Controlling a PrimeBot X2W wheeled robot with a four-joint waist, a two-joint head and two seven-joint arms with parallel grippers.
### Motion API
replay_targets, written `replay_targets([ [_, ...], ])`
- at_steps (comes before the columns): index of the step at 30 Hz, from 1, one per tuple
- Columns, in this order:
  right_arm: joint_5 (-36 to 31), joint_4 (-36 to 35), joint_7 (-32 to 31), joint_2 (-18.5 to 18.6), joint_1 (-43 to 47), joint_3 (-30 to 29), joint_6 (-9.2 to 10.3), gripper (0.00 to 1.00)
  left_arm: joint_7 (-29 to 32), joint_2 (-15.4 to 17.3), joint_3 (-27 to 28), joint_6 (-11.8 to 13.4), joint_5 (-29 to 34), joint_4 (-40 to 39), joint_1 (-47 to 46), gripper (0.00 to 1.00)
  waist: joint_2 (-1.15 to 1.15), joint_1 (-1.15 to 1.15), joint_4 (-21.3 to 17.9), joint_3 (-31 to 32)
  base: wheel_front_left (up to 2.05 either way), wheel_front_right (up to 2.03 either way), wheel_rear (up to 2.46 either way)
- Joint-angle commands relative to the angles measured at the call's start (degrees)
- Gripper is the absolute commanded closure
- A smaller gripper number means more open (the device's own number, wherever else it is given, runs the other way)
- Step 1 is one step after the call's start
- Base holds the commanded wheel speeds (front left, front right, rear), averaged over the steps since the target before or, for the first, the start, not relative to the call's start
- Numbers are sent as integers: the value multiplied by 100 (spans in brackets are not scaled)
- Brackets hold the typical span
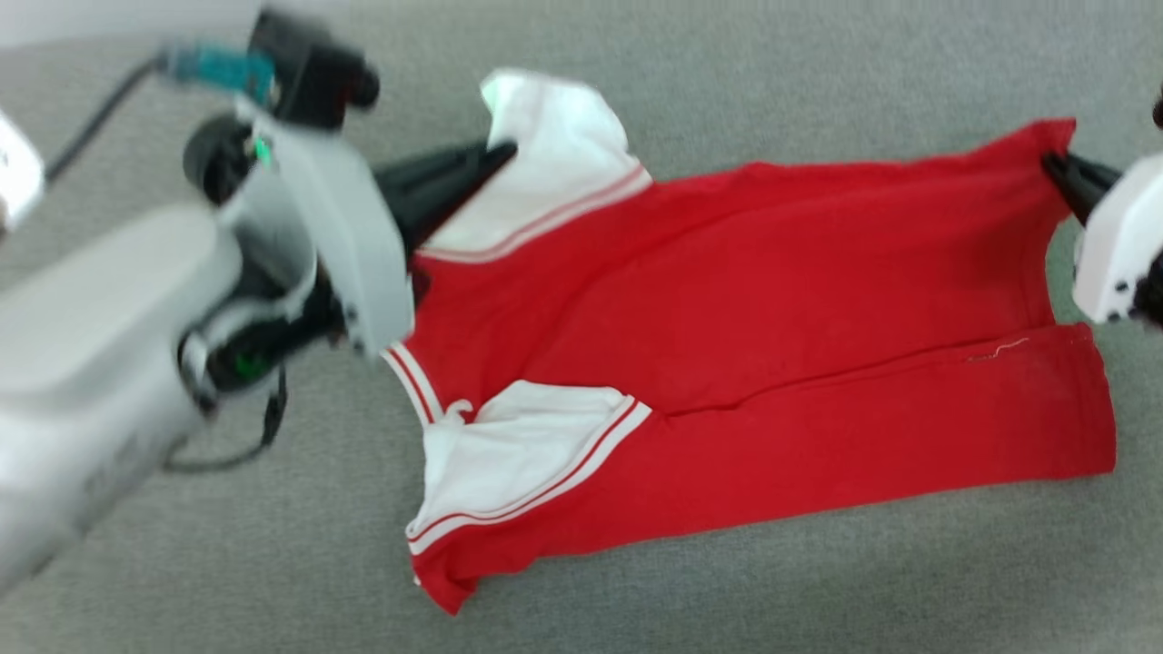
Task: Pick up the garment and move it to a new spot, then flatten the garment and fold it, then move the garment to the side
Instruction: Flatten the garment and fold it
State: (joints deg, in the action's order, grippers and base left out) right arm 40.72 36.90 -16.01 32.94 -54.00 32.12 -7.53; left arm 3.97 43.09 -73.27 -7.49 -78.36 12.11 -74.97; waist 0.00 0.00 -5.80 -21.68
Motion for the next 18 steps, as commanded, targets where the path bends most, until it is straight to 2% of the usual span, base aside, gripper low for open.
replay_targets([
  [1, 127, -240, 83, 174, 323, -8, 9, 100, -280, 205, -6, 2, 59, -353, 358, 100, 0, 0, 229, 344, 0, 0, 0],
  [4, 253, -559, 158, 402, 747, -133, 9, 100, -714, 477, -5, 2, 207, -819, 804, 100, 0, 0, 274, 414, 0, 0, 0],
  [11, 366, -1096, 252, 631, 1624, -548, 9, 100, -1519, 908, -1, 2, 578, -1528, 1768, 100, 0, 0, 293, 435, 0, 0, 0],
  [15, 332, -1409, 277, 682, 2201, -979, 9, 100, -1841, 1103, 53, 5, 695, -1665, 2336, 100, 0, 0, 284, 377, 0, 0, 0],
  [18, 268, -1650, 265, 650, 2561, -1318, 9, 100, -1906, 1196, 280, 113, 694, -1824, 2764, 100, 0, 0, 266, 313, 0, 0, 0],
])
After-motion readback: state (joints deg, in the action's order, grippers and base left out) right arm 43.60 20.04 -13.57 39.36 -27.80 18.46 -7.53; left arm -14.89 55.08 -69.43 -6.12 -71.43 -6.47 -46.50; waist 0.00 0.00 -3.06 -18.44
